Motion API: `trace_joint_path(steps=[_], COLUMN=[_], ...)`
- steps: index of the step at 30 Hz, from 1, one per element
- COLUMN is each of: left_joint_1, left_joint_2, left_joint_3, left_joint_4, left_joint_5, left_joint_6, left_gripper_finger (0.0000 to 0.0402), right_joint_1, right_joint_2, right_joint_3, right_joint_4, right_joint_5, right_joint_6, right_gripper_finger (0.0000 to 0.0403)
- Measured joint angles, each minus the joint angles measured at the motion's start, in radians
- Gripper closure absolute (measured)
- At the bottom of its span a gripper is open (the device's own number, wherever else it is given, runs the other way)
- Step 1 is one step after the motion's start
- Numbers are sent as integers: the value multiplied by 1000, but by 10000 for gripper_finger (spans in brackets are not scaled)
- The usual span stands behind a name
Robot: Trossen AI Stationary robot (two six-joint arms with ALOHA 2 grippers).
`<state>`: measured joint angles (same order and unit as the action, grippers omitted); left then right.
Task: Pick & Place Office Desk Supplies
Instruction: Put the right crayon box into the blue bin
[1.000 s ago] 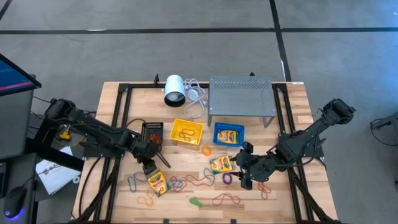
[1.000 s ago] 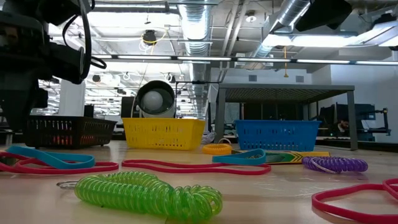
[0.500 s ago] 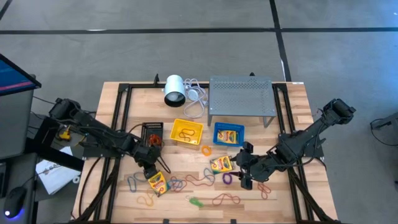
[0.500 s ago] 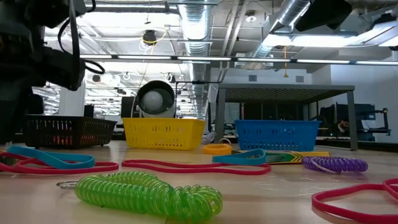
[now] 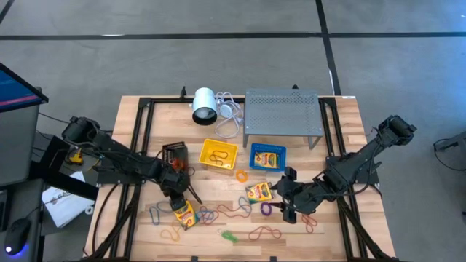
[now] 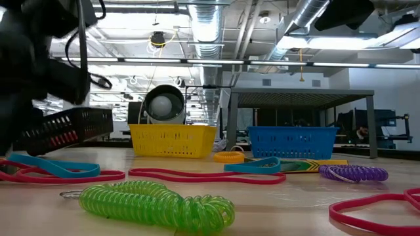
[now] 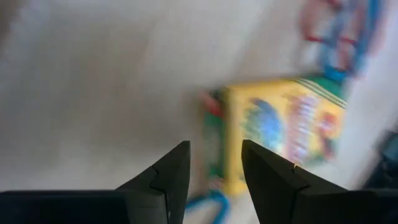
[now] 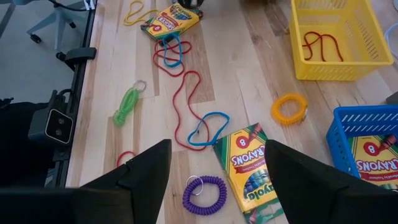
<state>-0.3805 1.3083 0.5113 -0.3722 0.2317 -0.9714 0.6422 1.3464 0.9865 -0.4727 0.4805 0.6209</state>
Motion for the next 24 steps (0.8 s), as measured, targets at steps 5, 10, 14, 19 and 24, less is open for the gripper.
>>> trace_joint_path(steps=[5,10,14,19,24], left_joint_1=[-1,-17,-59,-123,-169], left_joint_2=[-101,-126,-119,-120,-120], left_joint_3=[7,7,7,7,7], left_joint_4=[-14,-56,-25,-47,-22], left_joint_5=[-60,-56,-63,-127,-210], left_joint_6=[-26,-59,-83,-213,-379], left_gripper_finger=[261,261,261,263,279], right_joint_1=[0,0,0,0,0], right_joint_2=[0,0,0,0,0], right_joint_3=[0,0,0,0,0], right_joint_4=[5,6,6,7,11], right_joint_5=[0,0,0,17,18], right_joint_6=[0,0,0,-1,-1], right_gripper_finger=[149,149,149,149,149])
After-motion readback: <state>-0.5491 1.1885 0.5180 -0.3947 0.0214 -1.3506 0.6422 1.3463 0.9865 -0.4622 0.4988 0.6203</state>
